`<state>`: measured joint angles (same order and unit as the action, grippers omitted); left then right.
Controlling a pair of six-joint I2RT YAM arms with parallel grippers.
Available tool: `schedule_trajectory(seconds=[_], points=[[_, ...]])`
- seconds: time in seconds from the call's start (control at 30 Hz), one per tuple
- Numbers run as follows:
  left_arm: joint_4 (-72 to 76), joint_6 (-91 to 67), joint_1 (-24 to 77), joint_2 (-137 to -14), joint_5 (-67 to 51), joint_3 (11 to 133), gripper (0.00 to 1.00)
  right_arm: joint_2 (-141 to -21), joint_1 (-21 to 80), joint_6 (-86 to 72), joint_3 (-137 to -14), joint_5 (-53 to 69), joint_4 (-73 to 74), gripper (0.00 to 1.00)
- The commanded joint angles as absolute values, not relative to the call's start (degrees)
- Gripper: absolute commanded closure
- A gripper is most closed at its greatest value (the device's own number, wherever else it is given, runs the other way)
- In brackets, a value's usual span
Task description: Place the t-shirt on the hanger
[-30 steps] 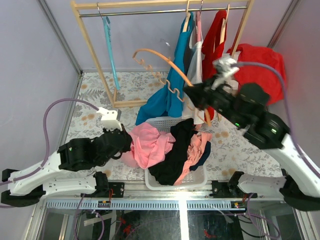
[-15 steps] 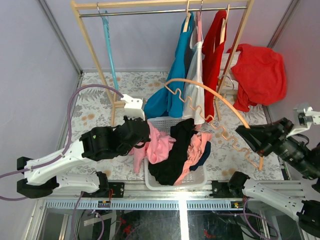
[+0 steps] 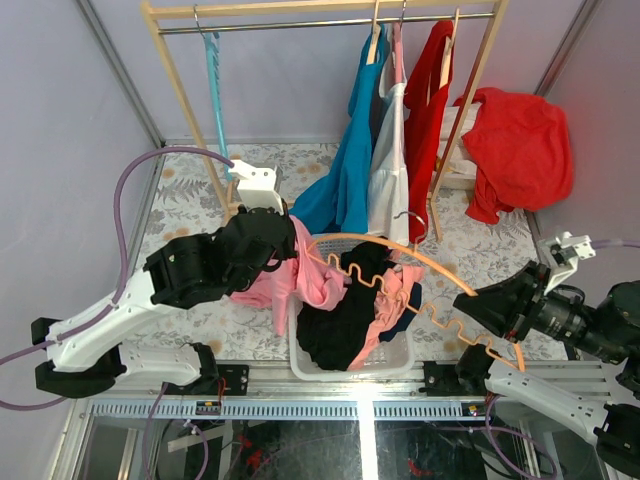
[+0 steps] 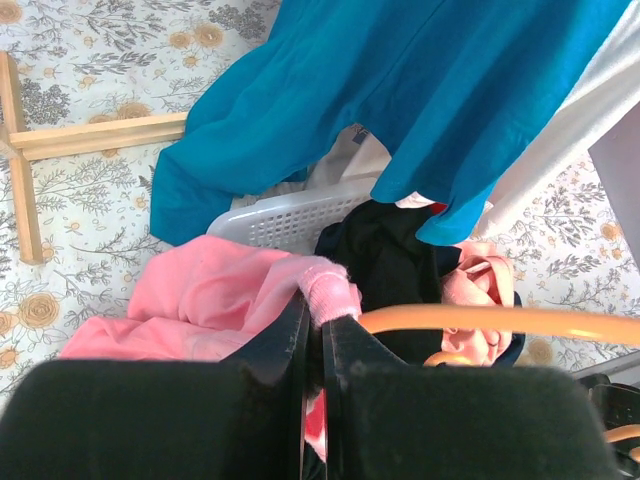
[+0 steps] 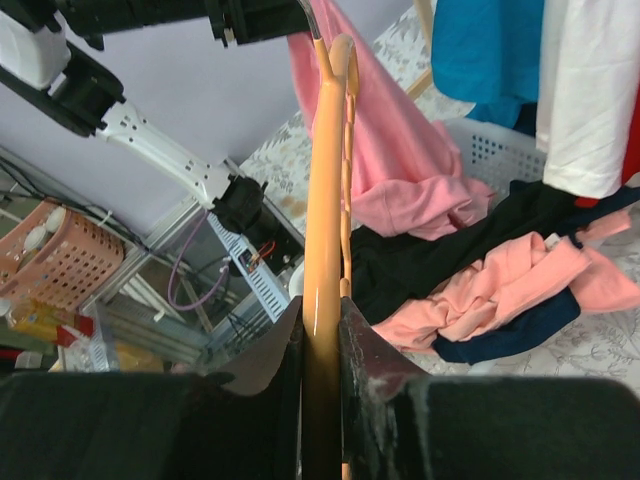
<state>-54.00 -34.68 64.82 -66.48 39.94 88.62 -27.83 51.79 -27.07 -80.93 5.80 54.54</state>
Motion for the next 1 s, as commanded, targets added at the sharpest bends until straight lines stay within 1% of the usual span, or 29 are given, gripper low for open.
schedule_trajectory(seconds=[0.0, 0.2, 0.57, 0.87, 0.97], points=[[-52.29, -33.08, 64.28, -65.07, 41.58, 89.12, 1.0, -30.15, 51.56, -28.19, -80.24, 11.87, 49.0, 1.0], [-52.96, -33.74, 63.43, -63.59, 41.67, 86.77, 1.0, -30.75, 51.53, -28.3, -81.94, 15.71, 48.53, 1.0], [-50.97, -32.2, 60.52, -65.47, 40.84, 84.78, 1.0, -32.09, 51.57, -27.37, -86.88, 20.98, 51.59, 1.0], [-51.56, -31.82, 60.29, -64.73, 39.78, 86.12, 1.0, -34.57, 51.52, -25.94, -81.36, 15.26, 49.45, 1.0], [-52.25, -31.73, 60.13, -64.45, 40.01, 86.39, 1.0, -36.48, 51.49, -25.07, -80.49, 11.09, 49.45, 1.0]])
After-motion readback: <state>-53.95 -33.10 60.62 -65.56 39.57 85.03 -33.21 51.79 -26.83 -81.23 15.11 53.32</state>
